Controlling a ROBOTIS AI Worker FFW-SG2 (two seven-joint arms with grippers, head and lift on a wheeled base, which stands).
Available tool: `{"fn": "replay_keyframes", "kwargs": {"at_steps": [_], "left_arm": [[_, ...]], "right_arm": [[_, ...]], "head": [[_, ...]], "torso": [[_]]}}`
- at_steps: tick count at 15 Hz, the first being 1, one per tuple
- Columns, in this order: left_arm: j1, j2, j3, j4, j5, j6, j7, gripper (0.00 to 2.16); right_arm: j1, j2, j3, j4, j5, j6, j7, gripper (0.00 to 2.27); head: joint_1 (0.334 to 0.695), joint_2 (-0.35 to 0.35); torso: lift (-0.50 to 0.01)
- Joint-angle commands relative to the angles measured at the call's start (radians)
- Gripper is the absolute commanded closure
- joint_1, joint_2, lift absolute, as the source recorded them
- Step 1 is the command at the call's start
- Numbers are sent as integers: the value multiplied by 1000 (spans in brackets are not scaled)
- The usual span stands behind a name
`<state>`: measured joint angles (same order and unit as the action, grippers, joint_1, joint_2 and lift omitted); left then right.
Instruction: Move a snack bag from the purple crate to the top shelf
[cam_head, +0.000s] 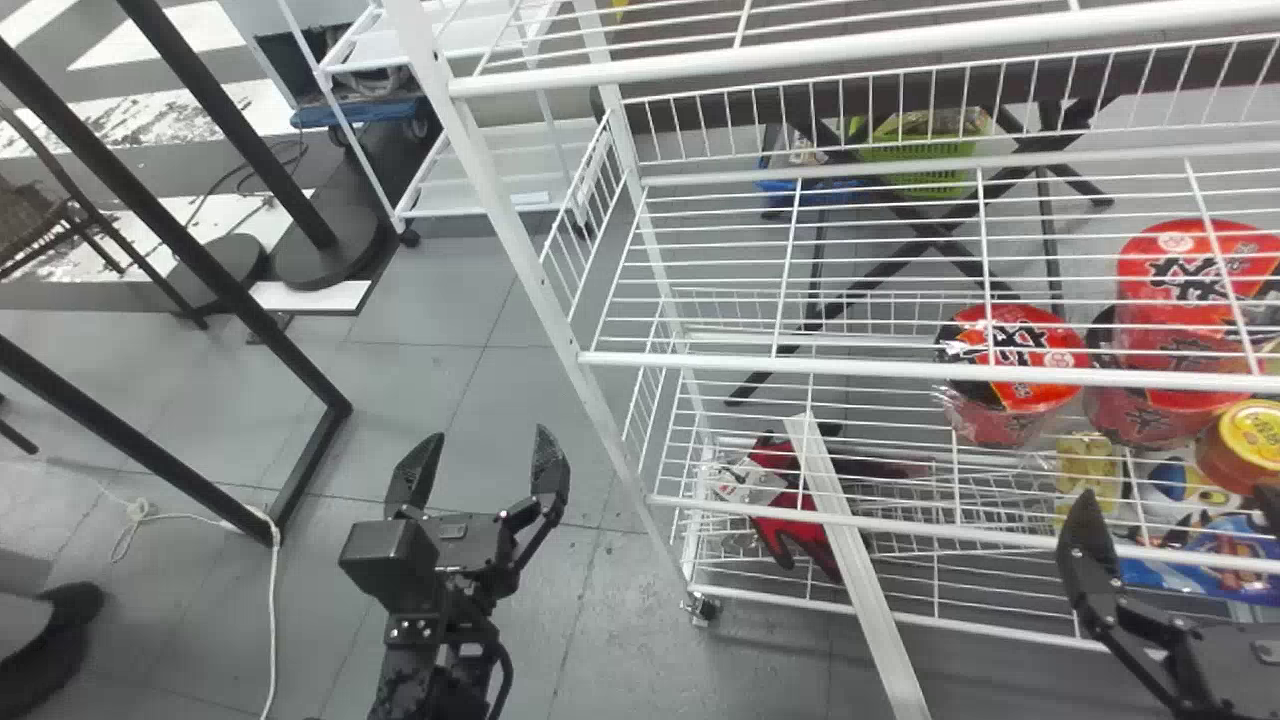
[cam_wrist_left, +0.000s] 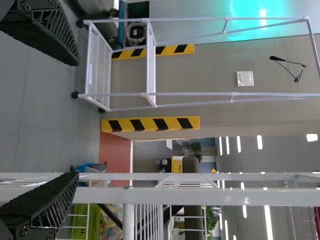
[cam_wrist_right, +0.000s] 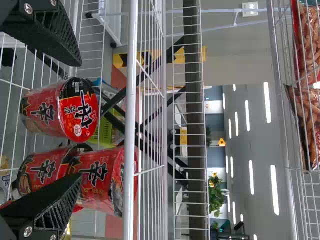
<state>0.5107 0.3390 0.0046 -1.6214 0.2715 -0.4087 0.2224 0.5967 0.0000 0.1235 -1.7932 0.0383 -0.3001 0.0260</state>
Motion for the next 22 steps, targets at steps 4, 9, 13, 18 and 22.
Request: {"fn": "replay_keyframes", "kwargs": {"at_steps": [4,9,13,18,22], "left_arm": [[0,0,0,0,0,0,2,9],[2,0,0,0,0,0,5,9],[3,3,0,-2,-1,0,6,9],[5,6,0,-2,-1,0,6,9],[5,8,-2,-2,-1,0,8,9]], "right_arm": [[0,1,-2,3,-6,-1,0,-2],[0,1,-2,5,-5,-14,0,-2],[0,1,-4,6,-5,-23,0,-2],[0,1,-4,6,-5,-23,0,-2],[3,1,-7,25,-21,-127,3,-2]], "head": [[695,311],[695,312],[695,312],[695,313],[695,312]], "torso": [[-396],[-415],[-430],[-450],[-449]]}}
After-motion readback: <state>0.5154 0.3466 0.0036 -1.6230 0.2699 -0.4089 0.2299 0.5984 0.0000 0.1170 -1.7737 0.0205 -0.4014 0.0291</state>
